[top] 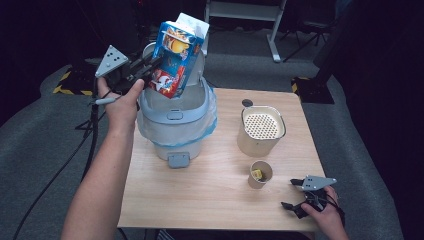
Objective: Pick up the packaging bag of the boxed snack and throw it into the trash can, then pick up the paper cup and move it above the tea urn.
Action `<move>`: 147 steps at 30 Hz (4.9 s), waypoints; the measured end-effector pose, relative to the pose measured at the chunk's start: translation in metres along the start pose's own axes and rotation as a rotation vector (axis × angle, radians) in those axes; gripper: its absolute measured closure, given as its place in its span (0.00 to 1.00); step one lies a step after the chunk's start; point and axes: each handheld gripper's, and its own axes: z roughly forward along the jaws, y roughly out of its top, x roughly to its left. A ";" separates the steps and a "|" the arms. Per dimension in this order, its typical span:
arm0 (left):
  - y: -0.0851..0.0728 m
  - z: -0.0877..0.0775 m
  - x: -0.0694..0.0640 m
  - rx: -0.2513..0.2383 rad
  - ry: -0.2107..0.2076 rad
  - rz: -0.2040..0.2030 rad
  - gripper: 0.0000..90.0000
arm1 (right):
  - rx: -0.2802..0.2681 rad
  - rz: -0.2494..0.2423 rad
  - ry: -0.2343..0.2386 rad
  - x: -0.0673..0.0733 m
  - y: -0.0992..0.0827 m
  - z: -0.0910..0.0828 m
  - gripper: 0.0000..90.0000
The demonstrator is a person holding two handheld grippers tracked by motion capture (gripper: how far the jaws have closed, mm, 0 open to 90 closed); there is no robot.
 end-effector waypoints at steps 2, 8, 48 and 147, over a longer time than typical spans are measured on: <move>-0.003 0.002 0.000 0.004 0.018 0.004 0.84 | 0.000 0.000 0.000 0.000 0.000 0.000 0.04; -0.009 0.005 0.000 0.028 0.036 0.016 0.84 | 0.000 0.000 0.000 0.000 0.000 0.000 0.04; -0.032 -0.007 -0.012 0.293 -0.002 0.108 0.42 | -0.001 0.000 0.000 0.000 0.000 0.000 0.04; -0.205 -0.145 -0.028 0.665 -0.065 0.033 0.30 | -0.181 0.000 0.057 0.016 0.064 0.040 0.23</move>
